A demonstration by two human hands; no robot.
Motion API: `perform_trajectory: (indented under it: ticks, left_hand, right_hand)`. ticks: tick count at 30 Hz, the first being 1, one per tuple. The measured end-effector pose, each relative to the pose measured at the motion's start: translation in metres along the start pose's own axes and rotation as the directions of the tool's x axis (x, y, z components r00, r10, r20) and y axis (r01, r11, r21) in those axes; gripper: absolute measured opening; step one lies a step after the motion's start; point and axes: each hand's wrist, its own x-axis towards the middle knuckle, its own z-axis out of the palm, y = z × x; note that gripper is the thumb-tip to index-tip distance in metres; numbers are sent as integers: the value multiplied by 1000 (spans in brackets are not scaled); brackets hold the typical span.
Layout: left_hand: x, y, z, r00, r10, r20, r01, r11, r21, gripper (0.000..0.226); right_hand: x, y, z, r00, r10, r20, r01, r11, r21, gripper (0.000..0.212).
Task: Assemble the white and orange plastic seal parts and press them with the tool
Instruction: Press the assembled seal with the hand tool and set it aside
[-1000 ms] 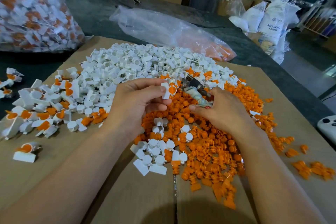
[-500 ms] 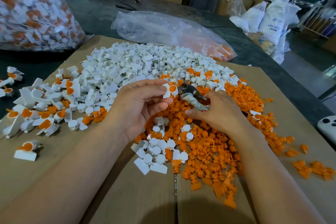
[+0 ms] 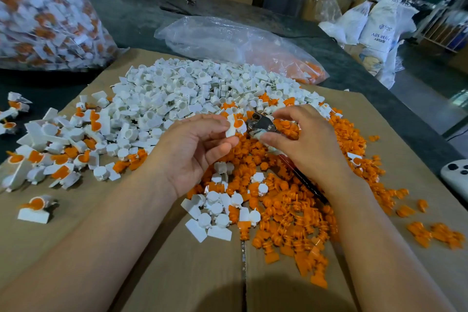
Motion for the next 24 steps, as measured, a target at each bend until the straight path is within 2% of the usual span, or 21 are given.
perform_trajectory:
  ticks: [2,5,13,18,24]
  left_hand:
    - [0,0,1,1000,-23,-4,23,1000,20,16]
    - [1,-1,0,999,-52,12,51,997,63,18]
    - [1,-2,0,998,-48,36,44,994,102,2]
    - [-1,-1,-1,997,-49,52,42,991,127,15]
    - [1,-1,-2,996,-51,71,40,988,148,13]
  right_hand:
    - [-5,-11,-1,991,-133,3,128,957,260,44]
    - [-11,-22,8,962,-273,24,241,883,403,56]
    - [-14,-25,13,974,-227,-4,203,859,470,41]
    - [-14,-27,13,970,-242,-25,226,858,461,42]
    - [-15,-30,11,967,-252,-26,234,850,471,41]
